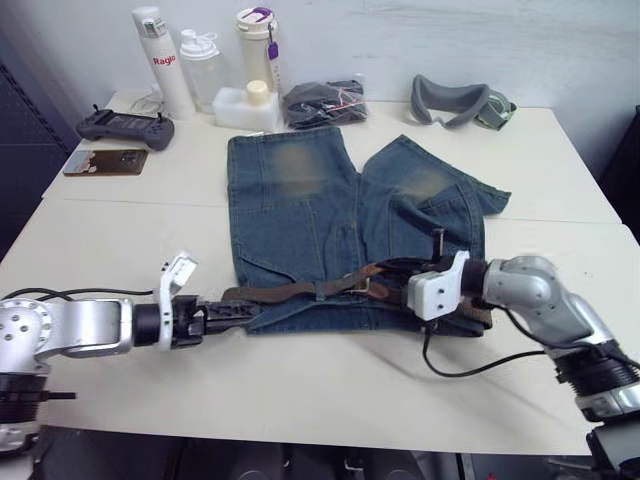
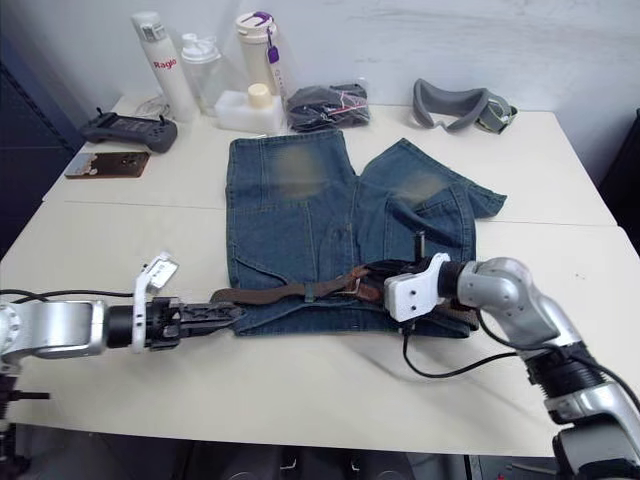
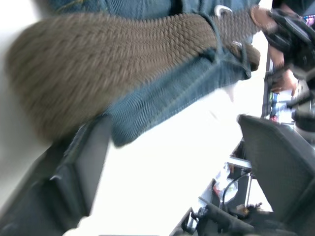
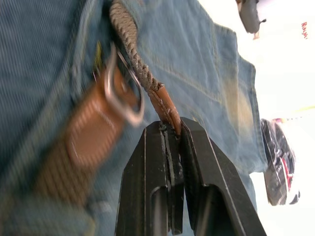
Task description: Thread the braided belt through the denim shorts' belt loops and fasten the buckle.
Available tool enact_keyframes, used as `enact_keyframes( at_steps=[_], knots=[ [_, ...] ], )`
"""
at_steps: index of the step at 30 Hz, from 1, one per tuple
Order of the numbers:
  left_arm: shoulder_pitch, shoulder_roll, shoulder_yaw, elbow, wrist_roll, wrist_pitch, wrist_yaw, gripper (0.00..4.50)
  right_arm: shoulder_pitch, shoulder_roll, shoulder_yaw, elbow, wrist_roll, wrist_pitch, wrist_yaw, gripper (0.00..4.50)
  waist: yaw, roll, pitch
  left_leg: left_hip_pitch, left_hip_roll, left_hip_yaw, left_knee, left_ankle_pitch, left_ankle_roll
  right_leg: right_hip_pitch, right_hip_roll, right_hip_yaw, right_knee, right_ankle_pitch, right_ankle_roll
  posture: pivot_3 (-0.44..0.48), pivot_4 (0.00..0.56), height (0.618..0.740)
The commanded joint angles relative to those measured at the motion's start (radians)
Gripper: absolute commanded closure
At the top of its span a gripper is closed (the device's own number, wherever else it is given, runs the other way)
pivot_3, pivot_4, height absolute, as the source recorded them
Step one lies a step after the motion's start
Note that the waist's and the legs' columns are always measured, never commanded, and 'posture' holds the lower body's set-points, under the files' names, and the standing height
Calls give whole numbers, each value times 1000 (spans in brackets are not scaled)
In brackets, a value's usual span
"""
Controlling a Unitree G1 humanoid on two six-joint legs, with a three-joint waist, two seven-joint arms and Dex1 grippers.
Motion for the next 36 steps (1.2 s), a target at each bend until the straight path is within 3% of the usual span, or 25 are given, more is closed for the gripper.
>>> enact_keyframes(
  at_steps=[1,5,8,11,14,19,22,23,26,36],
  knots=[
    [4,64,66,-86,50,34,-200,51,-32,-41,-74,11,104,4,51,4500,1,1,1,-1,0,0,0,0,0,-1,0,0,0,0,0,0,150,738],
    [26,114,128,-169,195,39,-420,51,-27,-100,-114,44,128,-28,78,4500,-1,2,2,-3,0,0,-2,-1,1,-2,0,0,-3,0,-1,0,150,738],
    [-30,105,159,-178,369,-90,-565,51,-9,-109,-124,14,149,-19,91,4500,-1,3,2,-4,0,0,-6,-1,1,-2,0,-2,-8,-1,-1,0,150,738],
    [-141,9,154,-152,540,-284,-546,51,-10,-98,-136,-26,174,38,96,4500,1,4,3,-4,0,0,-7,-1,1,-2,1,-2,-8,-1,-1,0,150,738],
    [-226,-93,53,-226,869,-564,-543,51,1,-84,-166,-104,298,234,123,4500,2,4,3,-4,0,0,-7,-1,1,-2,1,-3,-8,0,1,0,150,738],
    [-416,-290,-71,-132,961,-589,-591,51,-3,-107,-217,-171,337,350,140,4500,6,4,4,-6,0,0,-5,-1,1,-2,1,-3,-8,1,3,0,150,738],
    [-463,-341,-134,-125,1037,-612,-651,51,-8,-125,-244,-169,323,356,150,4500,5,3,4,-6,0,1,-4,-1,2,-2,1,-3,-9,1,4,0,150,738],
    [-482,-348,-201,-126,1116,-649,-680,51,-13,-130,-257,-171,333,378,150,4500,3,3,4,-7,0,1,-4,-1,2,-2,1,-3,-9,1,5,0,150,738],
    [-500,-381,-328,-123,1284,-749,-737,51,-21,-131,-276,-199,354,435,153,4500,2,3,4,-6,0,1,-4,0,2,-2,2,-2,-9,1,5,0,150,738],
    [-513,-622,-447,-62,1545,-901,-705,51,3,-116,-284,-346,392,628,155,4500,5,3,4,-6,0,1,1,0,2,-1,2,-2,-4,1,5,0,150,738]
  ],
)
